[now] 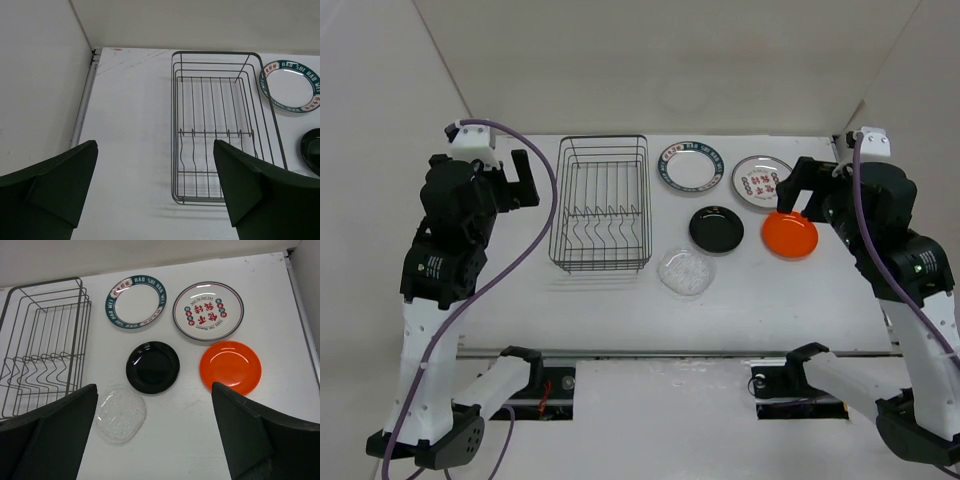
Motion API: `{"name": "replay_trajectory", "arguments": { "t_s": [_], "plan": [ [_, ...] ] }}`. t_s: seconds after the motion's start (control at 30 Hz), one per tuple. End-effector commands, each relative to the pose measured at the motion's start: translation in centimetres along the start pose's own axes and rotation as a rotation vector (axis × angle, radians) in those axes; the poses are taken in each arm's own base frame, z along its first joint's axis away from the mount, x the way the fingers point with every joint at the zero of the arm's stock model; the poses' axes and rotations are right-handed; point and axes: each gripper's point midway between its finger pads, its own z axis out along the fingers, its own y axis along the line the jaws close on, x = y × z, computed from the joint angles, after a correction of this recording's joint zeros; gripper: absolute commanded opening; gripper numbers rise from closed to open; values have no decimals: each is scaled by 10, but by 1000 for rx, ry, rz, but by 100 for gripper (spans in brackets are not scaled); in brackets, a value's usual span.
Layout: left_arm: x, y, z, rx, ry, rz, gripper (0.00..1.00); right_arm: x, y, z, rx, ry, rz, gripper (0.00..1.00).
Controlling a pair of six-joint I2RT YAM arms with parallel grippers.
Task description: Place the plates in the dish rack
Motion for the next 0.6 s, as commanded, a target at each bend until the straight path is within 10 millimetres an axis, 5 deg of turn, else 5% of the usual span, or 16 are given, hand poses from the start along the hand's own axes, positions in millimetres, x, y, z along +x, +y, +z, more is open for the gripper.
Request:
{"name": "replay_trajectory", "arguments": {
  "t_s": [0.0, 0.1, 0.23, 0.4, 0.43, 0.47, 0.5, 0.57],
  "plan": [
    [-18, 4, -8, -13, -58, -37, 100, -6, 3, 3, -16, -39, 20, 100],
    [-22, 9, -9, -42, -81, -57, 100, -6, 12, 7, -63, -67, 41, 100],
    [-14, 13, -1, -70, -81, -47, 100, -7, 34, 46, -154, -142, 64, 100],
    [-7, 7, 6, -32, -95, -6, 100, 31, 73, 168, -325, 64, 29, 100],
    [-4, 7, 9, -33, -94, 10, 100, 35, 74, 187, -335, 88, 20, 100],
    [-2, 4, 12, -19, -92, 11, 100, 17, 77, 202, -344, 59, 24, 100],
    [2, 3, 13, -11, -81, 26, 100, 43, 76, 240, -347, 136, -5, 100],
    [6, -6, 19, 34, -74, 40, 100, 47, 75, 272, -398, 172, -12, 97]
  ]
}}
